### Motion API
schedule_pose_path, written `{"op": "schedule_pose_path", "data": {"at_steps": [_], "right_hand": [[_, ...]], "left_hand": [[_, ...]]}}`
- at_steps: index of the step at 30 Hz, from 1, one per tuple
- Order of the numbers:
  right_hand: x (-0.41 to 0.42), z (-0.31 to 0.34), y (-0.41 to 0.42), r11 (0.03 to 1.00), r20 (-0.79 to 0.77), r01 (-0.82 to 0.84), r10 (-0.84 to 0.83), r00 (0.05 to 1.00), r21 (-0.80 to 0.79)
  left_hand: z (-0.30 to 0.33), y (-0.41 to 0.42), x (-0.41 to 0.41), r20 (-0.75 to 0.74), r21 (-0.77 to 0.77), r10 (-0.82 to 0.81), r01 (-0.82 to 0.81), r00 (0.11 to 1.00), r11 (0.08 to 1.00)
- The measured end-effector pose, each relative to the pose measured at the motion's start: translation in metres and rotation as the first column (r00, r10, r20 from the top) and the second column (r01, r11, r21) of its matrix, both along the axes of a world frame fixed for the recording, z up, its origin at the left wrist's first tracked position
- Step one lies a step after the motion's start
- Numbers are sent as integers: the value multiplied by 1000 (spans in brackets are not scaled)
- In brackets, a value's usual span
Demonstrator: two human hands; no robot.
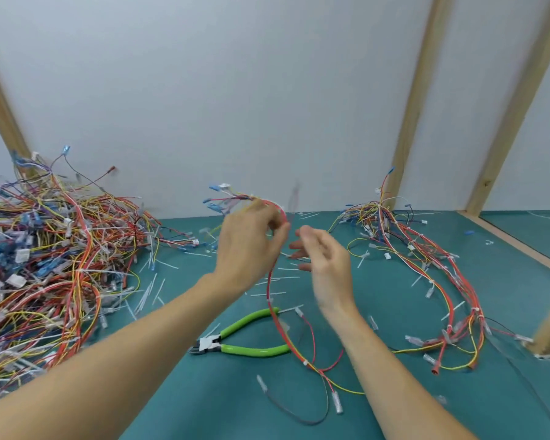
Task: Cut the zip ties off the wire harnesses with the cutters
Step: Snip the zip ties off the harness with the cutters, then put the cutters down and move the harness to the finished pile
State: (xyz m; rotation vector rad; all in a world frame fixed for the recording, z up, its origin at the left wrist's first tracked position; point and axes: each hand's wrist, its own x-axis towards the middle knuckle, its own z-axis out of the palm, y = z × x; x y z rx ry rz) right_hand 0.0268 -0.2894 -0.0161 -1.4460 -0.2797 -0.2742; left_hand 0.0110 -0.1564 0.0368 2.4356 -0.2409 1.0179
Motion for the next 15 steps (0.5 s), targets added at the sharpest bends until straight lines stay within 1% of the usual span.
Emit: {"op": "schedule_pose_path", "data": {"at_steps": [2,3,4,5,6,8,9,10,12,13,14,15], "right_hand": [[12,8,-8,999,-90,-42,42,995,11],[16,9,-11,999,-129,-52,51,990,-7],[22,9,-13,999,-158,-38,32,987,-38],[29,7,-16,997,-177,-1,-13,984,-77],[36,5,-20,990,-175,58,-80,981,-129],[53,1,-30,949,-141,198,-237,961,-248],[62,0,-37,922,-122,260,-305,945,-288],[71,-1,-43,900,-102,308,-354,930,-309],[90,-1,-53,867,-85,376,-423,902,-327],[99,-1,-57,848,-84,409,-460,884,-338],[107,0,-61,822,-83,440,-498,863,-361],[115,0,-65,790,-79,468,-537,840,-396]], "left_hand": [[-12,-20,-4,-46,169,-6,14,999,985],[-20,-30,-5,-69,210,-6,20,998,978],[-27,-37,-6,-90,203,-9,27,996,979],[-33,-43,-8,-113,131,-21,36,993,991],[-37,-46,-9,-135,15,-51,53,990,998],[-50,-49,-12,-208,-189,-100,60,973,980],[-57,-49,-13,-299,-206,-90,28,950,978],[-63,-48,-12,-423,-148,-53,-11,904,989],[-74,-48,-10,-665,21,37,-31,746,999],[-78,-50,-10,-738,33,42,-25,673,999],[-80,-54,-10,-774,-3,12,-23,633,1000],[-81,-59,-10,-785,-49,-27,-19,619,999]]}}
